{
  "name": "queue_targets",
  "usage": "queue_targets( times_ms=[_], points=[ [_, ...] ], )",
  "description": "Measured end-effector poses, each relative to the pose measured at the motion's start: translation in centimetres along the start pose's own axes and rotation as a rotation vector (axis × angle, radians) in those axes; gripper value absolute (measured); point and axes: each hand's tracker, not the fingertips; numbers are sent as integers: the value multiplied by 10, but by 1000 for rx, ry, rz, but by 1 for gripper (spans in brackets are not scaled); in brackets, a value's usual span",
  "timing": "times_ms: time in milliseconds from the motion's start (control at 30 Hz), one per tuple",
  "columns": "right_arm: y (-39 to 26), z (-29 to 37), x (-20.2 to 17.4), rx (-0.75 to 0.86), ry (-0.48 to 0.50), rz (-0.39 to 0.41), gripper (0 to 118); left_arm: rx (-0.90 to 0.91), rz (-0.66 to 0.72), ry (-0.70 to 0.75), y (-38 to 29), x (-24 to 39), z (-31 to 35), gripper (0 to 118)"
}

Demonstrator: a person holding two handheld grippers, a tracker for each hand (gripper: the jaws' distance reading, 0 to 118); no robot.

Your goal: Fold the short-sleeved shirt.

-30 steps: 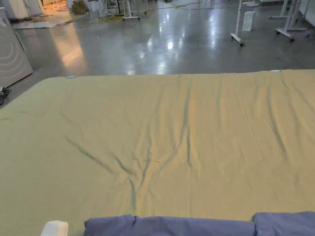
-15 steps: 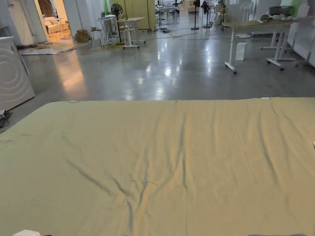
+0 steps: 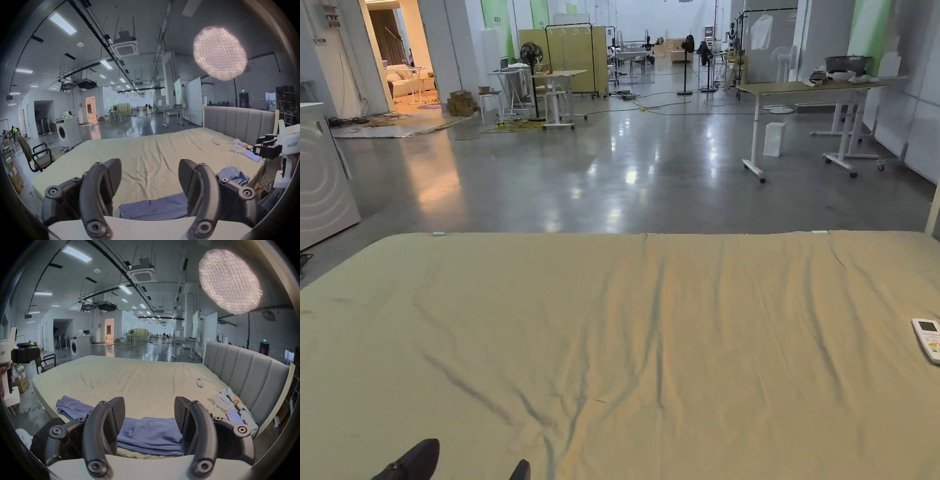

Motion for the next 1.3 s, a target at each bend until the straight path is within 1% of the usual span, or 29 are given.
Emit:
queue_targets(
  times_ms=[67,100,133,167,200,233,267,300,367,400,433,767,967,1067,1133,1167,1233,1267,1300],
  points=[
    [4,1,-7,-10,16,9,47,-4,14,0,3,-1,3,62],
    [6,3,-10,-7,17,8,38,-2,30,-10,4,-2,5,53],
    [7,5,-13,1,22,7,28,-3,44,-32,4,0,6,31],
    [8,6,-14,13,31,5,23,1,56,-48,4,-1,7,15],
    [9,6,-15,18,44,0,20,1,58,-67,5,-1,8,11],
    [9,6,-16,13,50,-7,12,6,54,-79,4,-1,9,10],
    [10,5,-18,13,48,-8,5,-1,48,-97,6,2,11,7],
    [10,4,-20,6,38,-9,1,-10,49,-100,6,3,11,5],
    [9,2,-21,-22,18,-10,0,-19,40,-107,5,4,11,1],
    [6,2,-20,-33,23,-24,0,-31,35,-114,5,5,12,1],
    [7,3,-21,-16,24,-11,0,-38,33,-111,4,5,12,1],
    [7,4,-17,-22,48,-53,0,-79,41,-127,-3,1,7,0],
    [4,2,-17,-40,56,-66,0,-102,58,-106,-12,-9,4,0],
    [1,-1,-17,-54,57,-66,0,-137,118,-95,-19,-23,-2,0],
    [-1,-2,-18,-66,59,-67,0,-148,219,-135,-28,-40,-9,0],
    [-3,-3,-17,-72,61,-68,0,-158,295,-162,-37,-53,-15,0],
    [-6,-4,-18,-87,67,-72,0,-212,382,-160,-53,-75,-28,0],
    [-8,-5,-17,-96,69,-77,0,-244,406,-146,-64,-86,-37,2],
    [-10,-6,-16,-108,71,-82,0,-285,429,-150,-73,-98,-45,12]
  ],
)
